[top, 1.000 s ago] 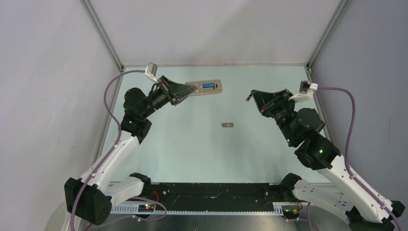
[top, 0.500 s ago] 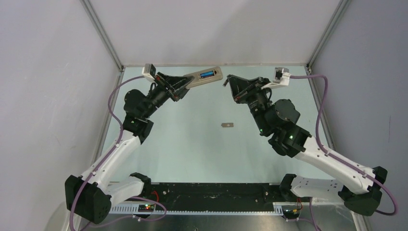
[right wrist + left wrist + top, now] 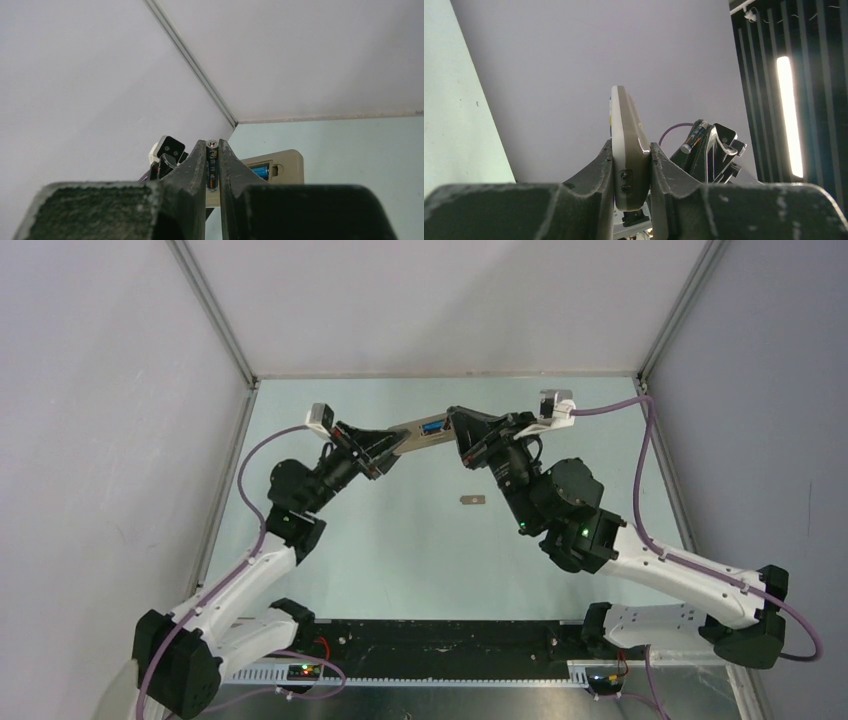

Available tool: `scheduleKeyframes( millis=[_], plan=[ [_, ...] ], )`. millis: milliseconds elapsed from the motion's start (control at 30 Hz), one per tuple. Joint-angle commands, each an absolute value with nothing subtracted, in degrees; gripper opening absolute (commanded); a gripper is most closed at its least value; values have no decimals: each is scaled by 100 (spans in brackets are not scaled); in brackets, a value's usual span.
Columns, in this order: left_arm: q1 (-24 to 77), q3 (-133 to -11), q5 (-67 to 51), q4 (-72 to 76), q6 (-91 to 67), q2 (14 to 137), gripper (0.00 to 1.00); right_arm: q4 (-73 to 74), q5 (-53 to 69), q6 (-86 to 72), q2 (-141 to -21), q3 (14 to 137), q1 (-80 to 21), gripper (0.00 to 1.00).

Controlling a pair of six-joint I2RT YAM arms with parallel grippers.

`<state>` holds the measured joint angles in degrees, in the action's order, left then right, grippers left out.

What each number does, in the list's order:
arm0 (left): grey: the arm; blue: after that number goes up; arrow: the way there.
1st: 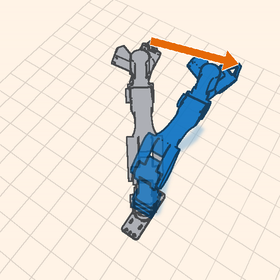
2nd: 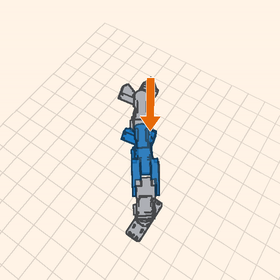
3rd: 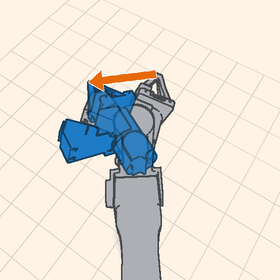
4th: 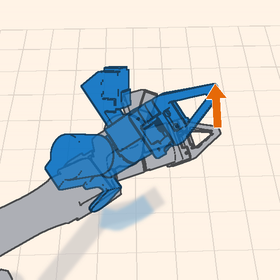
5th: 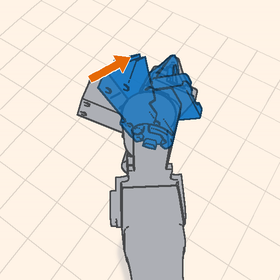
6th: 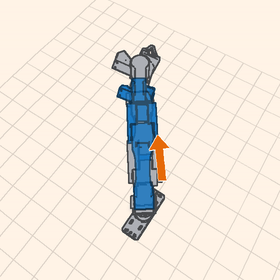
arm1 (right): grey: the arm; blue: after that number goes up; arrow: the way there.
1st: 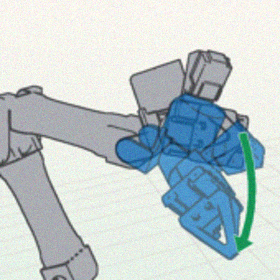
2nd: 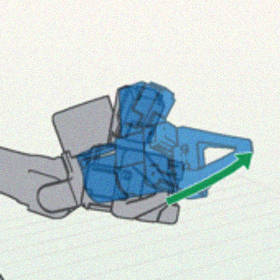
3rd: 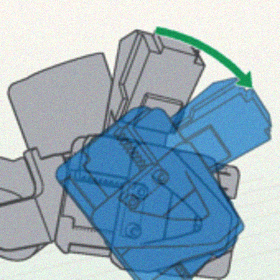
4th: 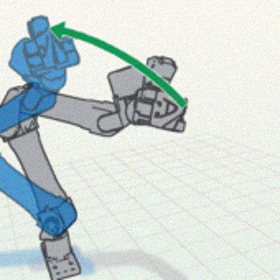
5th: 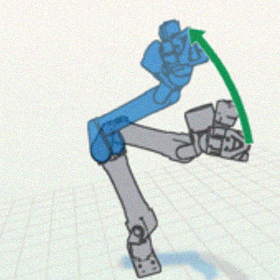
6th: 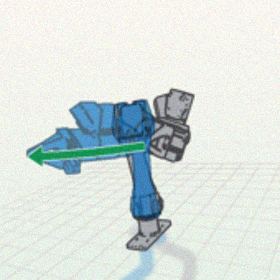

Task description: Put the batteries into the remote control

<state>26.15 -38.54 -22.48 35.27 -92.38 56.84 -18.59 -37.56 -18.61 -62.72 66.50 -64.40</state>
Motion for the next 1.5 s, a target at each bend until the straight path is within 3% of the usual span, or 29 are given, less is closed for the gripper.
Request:
scheduleKeyframes(
  millis=[0,167,500,1467],
  plan=[
    [2703,-3244,-1908,5247,-9478,5482,0,-2063,-4212,-1390,-6254,6803,-6722,3],
    [2818,-2700,-1843,6588,-9891,5767,0,-2172,-4243,-1379,-6346,6704,-6879,3],
    [2839,-1982,-1542,7547,-10756,5994,0,-2370,-4551,-1114,-6652,6508,-7110,3],
    [2899,-1814,-1546,7634,-10661,5772,0,-3164,-5406,-627,-7156,6498,-7323,4]
  ],
)
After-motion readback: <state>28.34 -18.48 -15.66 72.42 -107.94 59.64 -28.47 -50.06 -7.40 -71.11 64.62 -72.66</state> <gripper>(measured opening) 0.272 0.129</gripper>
